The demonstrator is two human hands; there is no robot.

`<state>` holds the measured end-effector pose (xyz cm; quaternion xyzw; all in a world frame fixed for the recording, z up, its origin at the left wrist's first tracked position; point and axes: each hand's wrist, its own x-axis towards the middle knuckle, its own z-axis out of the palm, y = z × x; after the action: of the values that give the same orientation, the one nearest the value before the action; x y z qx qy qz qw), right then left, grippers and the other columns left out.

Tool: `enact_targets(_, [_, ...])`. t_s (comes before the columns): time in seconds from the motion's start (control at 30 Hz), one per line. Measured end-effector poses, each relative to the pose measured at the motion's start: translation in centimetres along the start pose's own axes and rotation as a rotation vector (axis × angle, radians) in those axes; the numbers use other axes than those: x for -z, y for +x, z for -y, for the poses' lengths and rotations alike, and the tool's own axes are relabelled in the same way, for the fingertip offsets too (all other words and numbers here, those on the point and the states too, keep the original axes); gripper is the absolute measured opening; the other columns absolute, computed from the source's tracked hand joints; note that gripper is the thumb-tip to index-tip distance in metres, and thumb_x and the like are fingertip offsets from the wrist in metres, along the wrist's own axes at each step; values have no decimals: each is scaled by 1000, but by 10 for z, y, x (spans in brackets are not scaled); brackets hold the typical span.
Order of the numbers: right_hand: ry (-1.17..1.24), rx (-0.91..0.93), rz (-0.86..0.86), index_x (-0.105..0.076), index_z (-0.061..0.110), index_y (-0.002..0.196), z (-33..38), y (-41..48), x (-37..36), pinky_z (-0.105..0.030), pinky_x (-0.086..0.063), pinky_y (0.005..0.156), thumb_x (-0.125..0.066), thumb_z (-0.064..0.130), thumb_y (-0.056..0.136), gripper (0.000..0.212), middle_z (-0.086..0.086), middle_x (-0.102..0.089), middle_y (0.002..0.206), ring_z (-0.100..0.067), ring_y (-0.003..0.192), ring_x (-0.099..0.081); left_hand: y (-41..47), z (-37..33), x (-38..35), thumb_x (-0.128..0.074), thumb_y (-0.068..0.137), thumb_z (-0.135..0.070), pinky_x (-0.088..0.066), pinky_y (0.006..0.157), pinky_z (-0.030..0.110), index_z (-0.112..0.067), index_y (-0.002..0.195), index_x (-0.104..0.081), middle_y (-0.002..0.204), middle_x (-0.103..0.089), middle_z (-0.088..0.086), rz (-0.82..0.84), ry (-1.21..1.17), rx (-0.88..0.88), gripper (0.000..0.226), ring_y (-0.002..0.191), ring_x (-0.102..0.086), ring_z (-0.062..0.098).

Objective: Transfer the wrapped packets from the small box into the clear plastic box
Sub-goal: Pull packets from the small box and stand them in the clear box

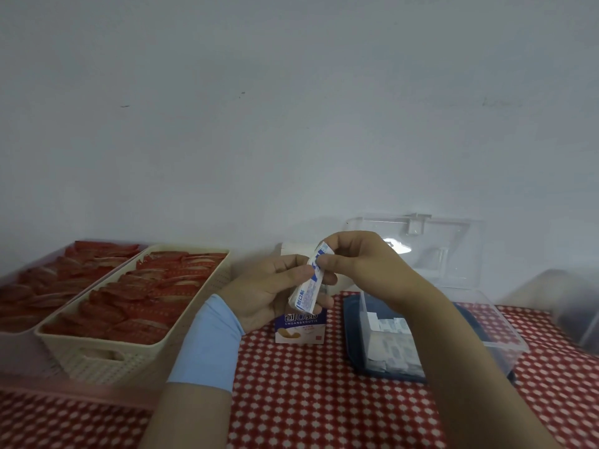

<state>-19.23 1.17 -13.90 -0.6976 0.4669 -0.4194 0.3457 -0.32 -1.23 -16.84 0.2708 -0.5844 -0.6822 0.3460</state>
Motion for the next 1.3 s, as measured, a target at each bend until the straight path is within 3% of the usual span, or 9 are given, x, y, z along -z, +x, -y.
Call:
enact_targets(0.1, [-70, -10, -92, -72, 6, 87, 0, 0, 3, -13, -49, 60, -63, 5, 95, 12, 4, -72, 68, -2, 61, -63, 7, -8, -8, -60, 97, -16, -61, 83, 42, 0, 117, -59, 107, -74, 16, -101, 137, 58, 26, 96, -72, 35])
enact_targets(0.17, [-102, -20, -162, -73, 10, 85, -3, -1, 6, -13, -47, 59, -64, 6, 94, 13, -6, -72, 75, -2, 59, -59, 12, -14, -13, -70, 89, -19, -57, 92, 48, -6, 105, -65, 103, -76, 13, -196, 429, 35, 21, 99, -72, 34])
enact_targets(0.27, [-99, -44, -233, -72, 13, 82, -5, -8, 15, -13, -46, 58, -63, 5, 94, 17, -2, -70, 73, -3, 57, -56, 16, -18, -26, -75, 83, -21, -58, 78, 31, -21, 94, -71, 88, -76, -4, -282, 808, -52, 12, 84, -73, 16])
enact_targets(0.4, [-125, -66, -263, -72, 14, 86, -4, -22, 28, -14, -47, 58, -65, 7, 93, 12, 1, -74, 75, -5, 59, -63, 24, -9, -48, -75, 79, -17, -56, 67, 23, -23, 88, -73, 77, -75, -5, -342, 827, -113, 11, 72, -70, 10])
enact_targets(0.67, [-180, -186, -213, -75, 9, 93, 0, -48, 60, -35, -60, 69, -66, 8, 93, 9, -9, -77, 81, -20, 75, -75, 31, 2, -85, -73, 85, -11, -47, 53, 11, -11, 91, -74, 71, -73, -1, -331, 695, -115, 6, 55, -64, -1])
enact_targets(0.87, [-281, -321, -342, -73, 5, 87, -24, -52, 88, -34, -59, 60, -63, 7, 92, 11, -10, -74, 78, -15, 60, -71, 36, 10, -84, -66, 89, -41, -60, 84, 38, -9, 95, -74, 84, -76, 5, -263, 1015, 190, 33, 80, -74, 23])
enact_targets(0.93, [-386, -396, -269, -72, 5, 88, -33, -53, 94, -34, -58, 61, -62, 7, 92, 11, -13, -75, 82, -18, 63, -71, 36, 14, -84, -59, 95, -41, -60, 86, 37, -5, 102, -72, 91, -76, 6, -222, 973, 320, 38, 83, -74, 22])
enact_targets(1.07, [-531, -517, -53, -71, 1, 97, -46, -47, 86, -32, -57, 64, -63, 8, 92, 12, -18, -75, 91, -28, 79, -75, 43, 28, -84, -51, 99, -36, -58, 90, 41, -1, 114, -68, 104, -74, 14, -208, 954, 334, 41, 92, -74, 26])
enact_targets(1.3, [-652, -630, 178, -70, 7, 94, -55, -27, 64, -24, -49, 53, -64, 9, 91, 7, -7, -70, 85, -20, 71, -69, 48, 39, -79, -51, 100, -32, -59, 88, 39, -4, 110, -69, 100, -75, 10, -225, 904, 322, 34, 87, -75, 21])
